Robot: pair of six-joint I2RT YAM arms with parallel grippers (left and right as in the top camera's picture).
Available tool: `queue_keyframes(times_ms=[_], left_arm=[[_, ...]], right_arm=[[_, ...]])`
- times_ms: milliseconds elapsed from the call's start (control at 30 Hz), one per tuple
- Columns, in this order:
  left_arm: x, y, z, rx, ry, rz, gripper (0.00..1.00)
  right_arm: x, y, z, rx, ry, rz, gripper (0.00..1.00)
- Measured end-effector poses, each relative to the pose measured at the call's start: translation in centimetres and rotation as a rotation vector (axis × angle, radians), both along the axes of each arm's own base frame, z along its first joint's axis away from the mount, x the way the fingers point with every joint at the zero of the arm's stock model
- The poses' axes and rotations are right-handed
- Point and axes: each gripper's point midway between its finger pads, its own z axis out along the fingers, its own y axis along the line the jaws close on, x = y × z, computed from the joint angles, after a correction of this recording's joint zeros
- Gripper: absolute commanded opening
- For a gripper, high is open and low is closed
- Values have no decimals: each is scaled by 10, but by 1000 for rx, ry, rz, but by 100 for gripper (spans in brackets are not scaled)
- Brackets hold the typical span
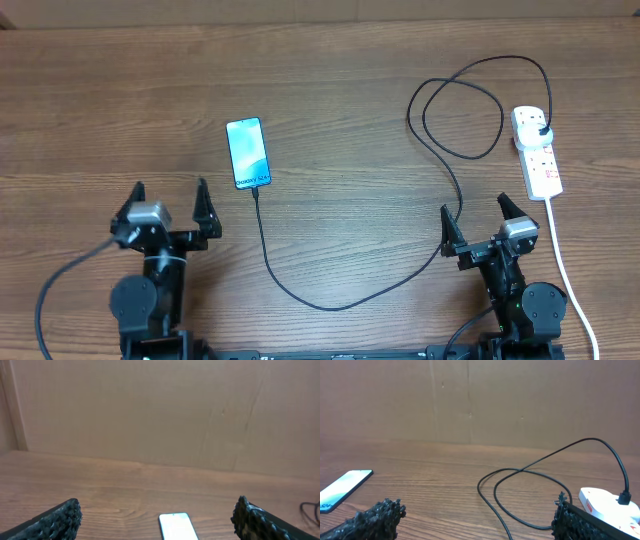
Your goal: Plug charger to phone and switch on socket
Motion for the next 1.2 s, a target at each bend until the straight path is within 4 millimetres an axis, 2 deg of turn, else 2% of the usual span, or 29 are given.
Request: queue_keyframes(times_ms=[167, 433, 767, 867, 1200], left_arm=[[-9, -9, -11, 98, -36, -28, 100], [-19, -9, -22, 198, -101, -12, 100], [-19, -8, -58, 206, 31, -20, 100], [-20, -8, -76, 204, 105, -26, 99], [-20, -8, -76, 203, 103, -25, 100]], right_arm=[[0, 0, 0, 1, 1, 0, 100], [0, 0, 0, 1, 0, 0, 100], [0, 0, 0, 3, 1, 0, 100], [0, 0, 0, 3, 1, 0, 100], [0, 0, 0, 3, 1, 0, 100]])
